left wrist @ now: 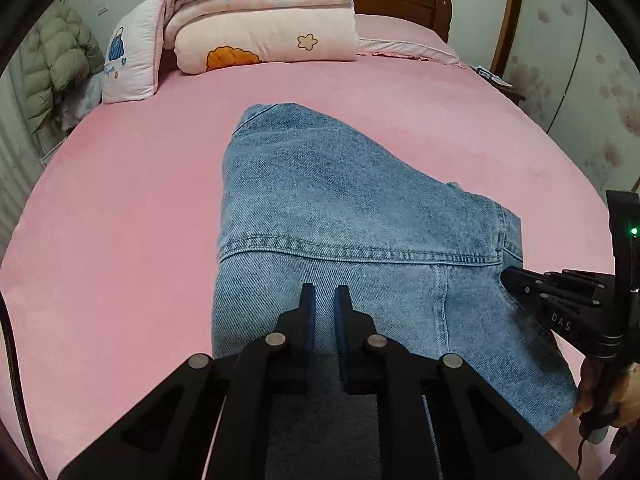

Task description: Fold large clothes

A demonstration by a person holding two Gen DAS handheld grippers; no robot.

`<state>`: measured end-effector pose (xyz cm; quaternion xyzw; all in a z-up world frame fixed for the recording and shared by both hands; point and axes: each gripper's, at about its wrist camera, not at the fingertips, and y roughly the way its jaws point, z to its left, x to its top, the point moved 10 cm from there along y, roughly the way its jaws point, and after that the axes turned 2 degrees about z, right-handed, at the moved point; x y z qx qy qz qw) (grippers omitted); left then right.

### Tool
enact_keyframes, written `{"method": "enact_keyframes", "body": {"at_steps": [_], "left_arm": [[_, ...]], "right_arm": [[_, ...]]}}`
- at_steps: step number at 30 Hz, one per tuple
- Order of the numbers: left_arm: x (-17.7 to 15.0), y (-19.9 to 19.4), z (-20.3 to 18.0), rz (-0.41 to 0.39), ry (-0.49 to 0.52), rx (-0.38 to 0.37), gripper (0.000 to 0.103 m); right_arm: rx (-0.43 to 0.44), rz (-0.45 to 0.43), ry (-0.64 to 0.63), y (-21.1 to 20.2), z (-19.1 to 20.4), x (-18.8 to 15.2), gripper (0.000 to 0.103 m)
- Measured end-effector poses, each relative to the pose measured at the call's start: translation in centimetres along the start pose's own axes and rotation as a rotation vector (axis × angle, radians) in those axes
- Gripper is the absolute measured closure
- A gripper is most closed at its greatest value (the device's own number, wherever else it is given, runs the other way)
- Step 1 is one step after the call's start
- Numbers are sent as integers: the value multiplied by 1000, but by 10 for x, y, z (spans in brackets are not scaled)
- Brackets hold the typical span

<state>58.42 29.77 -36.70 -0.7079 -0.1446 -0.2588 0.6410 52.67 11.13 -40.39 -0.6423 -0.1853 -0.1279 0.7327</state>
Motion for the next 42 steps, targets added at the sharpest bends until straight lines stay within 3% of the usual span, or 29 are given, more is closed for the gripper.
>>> {"method": "enact_keyframes", "body": {"at_steps": [3, 5, 6, 7, 8, 9, 10, 12, 18, 22, 27, 36, 42], "left_arm": [[-2, -6, -3, 17, 8, -2, 94], [-6, -13, -7, 38, 4, -8, 88], [-9, -18, -10, 48, 2, -14, 74], [-11, -23, -14, 54, -1, -17, 55], [-14, -32, -18, 57, -6, -16, 44], [-16, -42, -22, 45, -9, 2, 23], [-17, -50, -23, 30, -10, 21, 13], [-19, -71, -34, 7, -6, 23, 12], [-35, -125, -67, 37, -57, -11, 12], [-48, -165, -89, 66, -52, 27, 12], [-59, -224, -122, 54, -56, 8, 12], [-89, -339, -189, 13, -84, -22, 12], [-119, -410, -229, 2, -98, -20, 12]], "right_arm": [[6, 4, 15, -7, -2, 0, 103], [4, -1, 23, -17, -2, -3, 103], [8, -2, 30, -26, 0, -5, 100], [10, -3, 33, -31, 0, -7, 100], [12, -6, 36, -40, 2, -9, 100], [21, -8, 40, -50, 4, -13, 100], [30, -9, 42, -58, 6, -16, 100], [45, -2, 51, -79, 8, -25, 100], [74, 2, 90, -142, 3, -46, 100], [96, -4, 115, -191, -3, -61, 99], [108, -27, 119, -267, -12, -87, 74], [99, -58, 63, -392, -33, -140, 73], [153, -66, 43, -466, -45, -174, 71]]}}
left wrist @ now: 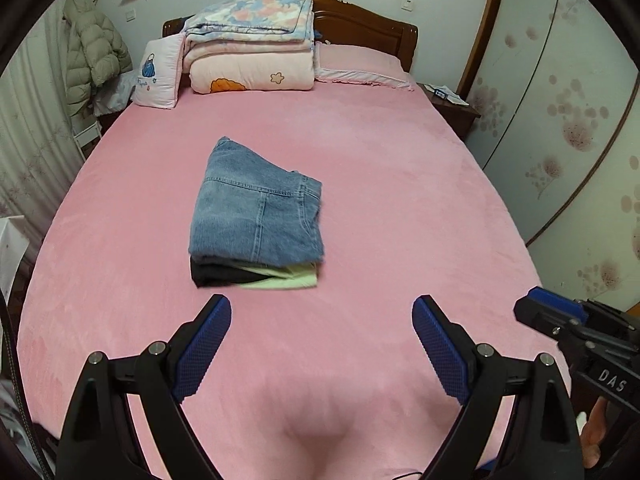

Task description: Fold large clothes

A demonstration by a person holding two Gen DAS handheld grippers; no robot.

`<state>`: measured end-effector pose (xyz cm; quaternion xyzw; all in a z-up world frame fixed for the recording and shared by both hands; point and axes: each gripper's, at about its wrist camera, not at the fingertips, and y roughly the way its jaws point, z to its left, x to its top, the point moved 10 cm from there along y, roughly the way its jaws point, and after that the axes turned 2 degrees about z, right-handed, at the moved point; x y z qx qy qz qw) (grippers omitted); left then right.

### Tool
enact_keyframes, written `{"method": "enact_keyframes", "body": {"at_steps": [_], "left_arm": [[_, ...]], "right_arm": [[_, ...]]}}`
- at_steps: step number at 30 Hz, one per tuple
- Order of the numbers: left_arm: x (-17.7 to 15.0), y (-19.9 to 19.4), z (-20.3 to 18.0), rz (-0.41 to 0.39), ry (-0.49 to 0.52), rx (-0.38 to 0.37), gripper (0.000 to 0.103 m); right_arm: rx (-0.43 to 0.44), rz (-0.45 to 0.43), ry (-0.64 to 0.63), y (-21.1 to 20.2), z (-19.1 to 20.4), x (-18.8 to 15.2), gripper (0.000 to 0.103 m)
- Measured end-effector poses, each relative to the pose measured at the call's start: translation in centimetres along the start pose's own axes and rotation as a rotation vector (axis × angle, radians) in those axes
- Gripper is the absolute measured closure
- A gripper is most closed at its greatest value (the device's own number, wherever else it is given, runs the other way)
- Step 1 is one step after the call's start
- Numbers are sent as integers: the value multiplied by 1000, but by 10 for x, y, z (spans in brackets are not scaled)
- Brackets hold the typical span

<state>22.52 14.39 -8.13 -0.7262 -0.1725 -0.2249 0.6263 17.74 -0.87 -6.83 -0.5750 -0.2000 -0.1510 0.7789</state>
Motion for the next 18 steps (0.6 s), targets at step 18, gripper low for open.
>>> {"method": "enact_keyframes", "body": {"at_steps": [18], "left_arm": [[-102, -86, -100, -66, 6, 117, 12]], "right_arm": [[-77, -27, -80, -89, -44, -102, 65]]}}
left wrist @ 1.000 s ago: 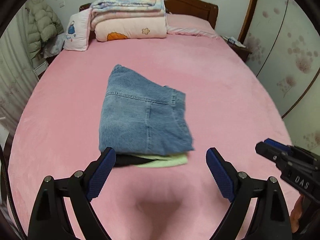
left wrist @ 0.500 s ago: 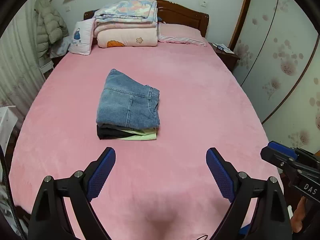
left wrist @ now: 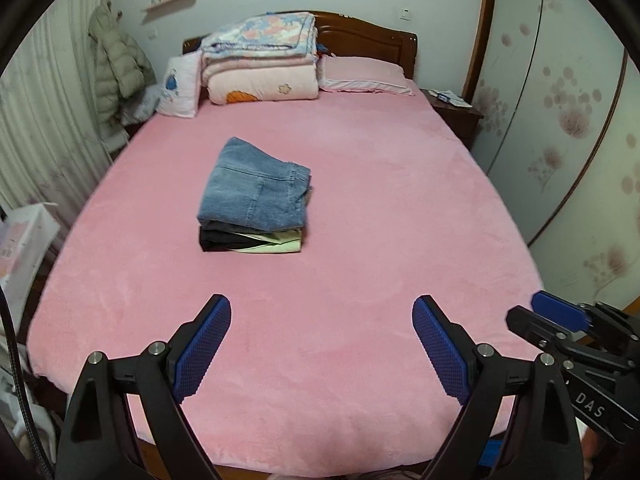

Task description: Fold large clothes

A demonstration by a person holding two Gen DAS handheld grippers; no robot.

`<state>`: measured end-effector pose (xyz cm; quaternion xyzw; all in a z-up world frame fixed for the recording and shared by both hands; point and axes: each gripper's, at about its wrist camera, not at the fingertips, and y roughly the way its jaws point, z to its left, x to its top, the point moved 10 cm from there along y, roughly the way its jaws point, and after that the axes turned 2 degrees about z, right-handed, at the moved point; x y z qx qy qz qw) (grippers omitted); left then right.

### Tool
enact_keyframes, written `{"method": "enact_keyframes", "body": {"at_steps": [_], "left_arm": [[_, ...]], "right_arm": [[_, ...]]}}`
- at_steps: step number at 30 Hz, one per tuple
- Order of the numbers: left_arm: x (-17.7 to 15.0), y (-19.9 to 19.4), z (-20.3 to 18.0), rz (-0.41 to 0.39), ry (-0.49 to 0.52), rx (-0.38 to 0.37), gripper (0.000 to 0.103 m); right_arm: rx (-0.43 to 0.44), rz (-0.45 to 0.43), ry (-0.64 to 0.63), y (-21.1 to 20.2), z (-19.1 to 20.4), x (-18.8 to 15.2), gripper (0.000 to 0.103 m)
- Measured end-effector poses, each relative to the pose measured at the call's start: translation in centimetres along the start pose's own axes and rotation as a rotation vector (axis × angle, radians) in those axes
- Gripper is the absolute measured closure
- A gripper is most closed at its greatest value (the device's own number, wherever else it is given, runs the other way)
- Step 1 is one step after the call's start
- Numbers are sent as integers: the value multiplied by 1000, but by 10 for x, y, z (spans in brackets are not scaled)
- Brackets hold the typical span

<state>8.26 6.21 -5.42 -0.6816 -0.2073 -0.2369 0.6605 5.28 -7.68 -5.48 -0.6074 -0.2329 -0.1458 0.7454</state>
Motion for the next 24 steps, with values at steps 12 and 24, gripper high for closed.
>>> {"method": "enact_keyframes", "body": {"at_steps": [12, 24], "left_arm": [[-26, -9, -36, 2, -27, -8, 12], [-41, -16, -60, 7, 5, -5, 12]], "right_arm": [[-51, -33, 40, -24, -36, -29, 65], [-53, -12, 16, -24, -44, -40, 64]]}}
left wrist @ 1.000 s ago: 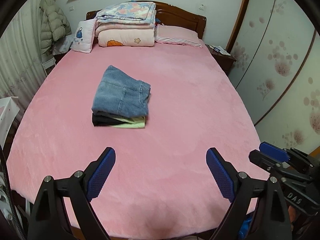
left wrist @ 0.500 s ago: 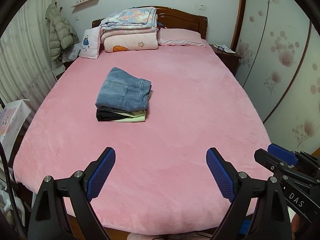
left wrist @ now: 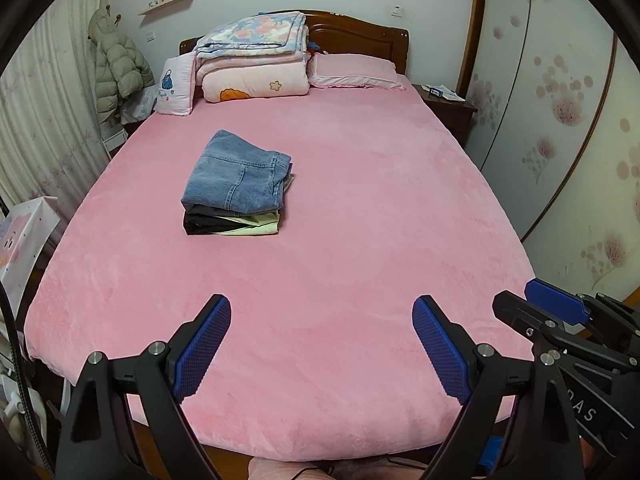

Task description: Fold large clothes

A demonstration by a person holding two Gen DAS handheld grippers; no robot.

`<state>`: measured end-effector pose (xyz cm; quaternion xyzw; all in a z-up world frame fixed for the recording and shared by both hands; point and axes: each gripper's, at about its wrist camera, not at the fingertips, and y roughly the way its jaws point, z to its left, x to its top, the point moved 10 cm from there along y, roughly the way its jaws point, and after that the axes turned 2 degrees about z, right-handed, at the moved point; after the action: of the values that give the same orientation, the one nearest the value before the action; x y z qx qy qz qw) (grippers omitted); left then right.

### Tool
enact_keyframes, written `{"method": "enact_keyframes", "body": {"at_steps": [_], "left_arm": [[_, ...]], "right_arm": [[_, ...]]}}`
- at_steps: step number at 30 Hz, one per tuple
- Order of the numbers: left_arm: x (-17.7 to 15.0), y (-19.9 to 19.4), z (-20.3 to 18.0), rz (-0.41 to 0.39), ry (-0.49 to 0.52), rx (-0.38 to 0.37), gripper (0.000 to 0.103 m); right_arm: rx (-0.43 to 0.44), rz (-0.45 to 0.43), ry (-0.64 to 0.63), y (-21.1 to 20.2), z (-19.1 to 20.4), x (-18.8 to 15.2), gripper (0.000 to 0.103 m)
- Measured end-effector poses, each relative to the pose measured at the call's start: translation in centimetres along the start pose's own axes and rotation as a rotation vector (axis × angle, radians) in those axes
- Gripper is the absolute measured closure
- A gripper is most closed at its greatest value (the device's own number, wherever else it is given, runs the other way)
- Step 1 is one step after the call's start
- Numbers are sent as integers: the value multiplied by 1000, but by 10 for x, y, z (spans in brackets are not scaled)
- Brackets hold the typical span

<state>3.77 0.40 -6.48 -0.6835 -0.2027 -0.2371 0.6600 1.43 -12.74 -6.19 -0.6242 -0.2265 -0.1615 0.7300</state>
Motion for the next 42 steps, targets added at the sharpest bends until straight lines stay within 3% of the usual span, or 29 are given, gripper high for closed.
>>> {"method": "enact_keyframes", "body": {"at_steps": [42], "left_arm": [[8, 3, -15, 4, 32, 0, 12]], "right_arm": [[-21, 17, 17, 5, -19, 2, 64]]}}
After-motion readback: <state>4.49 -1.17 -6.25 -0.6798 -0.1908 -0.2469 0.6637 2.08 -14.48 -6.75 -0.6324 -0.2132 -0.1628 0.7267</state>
